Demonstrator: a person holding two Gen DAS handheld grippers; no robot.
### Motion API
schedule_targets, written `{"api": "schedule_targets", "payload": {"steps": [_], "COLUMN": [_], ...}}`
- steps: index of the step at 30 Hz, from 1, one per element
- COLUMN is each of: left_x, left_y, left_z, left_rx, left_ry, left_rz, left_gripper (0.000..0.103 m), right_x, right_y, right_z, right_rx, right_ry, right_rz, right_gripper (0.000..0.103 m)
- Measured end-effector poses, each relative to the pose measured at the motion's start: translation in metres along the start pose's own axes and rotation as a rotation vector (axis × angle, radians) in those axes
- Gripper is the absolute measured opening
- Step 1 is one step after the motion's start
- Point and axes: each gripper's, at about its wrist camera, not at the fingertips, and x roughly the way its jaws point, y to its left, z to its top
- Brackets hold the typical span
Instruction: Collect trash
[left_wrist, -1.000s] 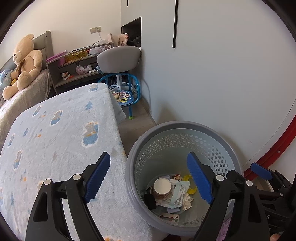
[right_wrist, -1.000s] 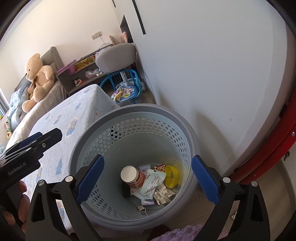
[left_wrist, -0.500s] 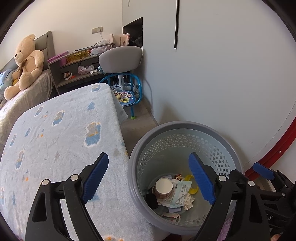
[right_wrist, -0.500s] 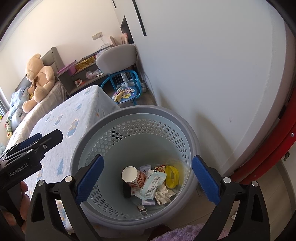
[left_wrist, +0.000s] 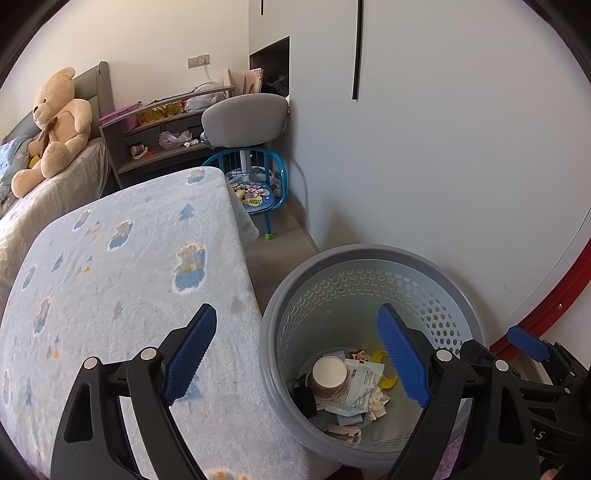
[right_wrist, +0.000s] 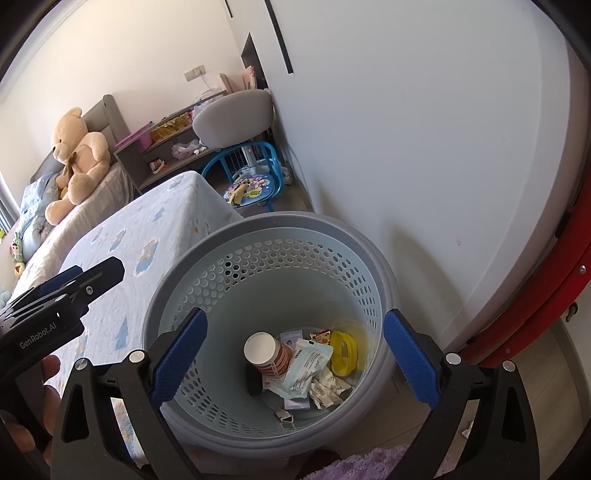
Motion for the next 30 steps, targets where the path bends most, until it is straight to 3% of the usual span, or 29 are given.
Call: {"api": "schedule_targets", "payload": {"steps": [30], "left_x": [-0.0002], "left_y": [-0.0012], "left_z": [-0.0013], "left_rx": [0.002], "left_ry": [0.003], "left_rz": [0.01], "left_gripper": [0.085], "right_x": [0.0005], "right_y": [0.0009], "right_z": [-0.0011], "right_rx": [-0.002], "right_ry": [-0.001], "right_rz": [0.002], "right_gripper": [0.094]}}
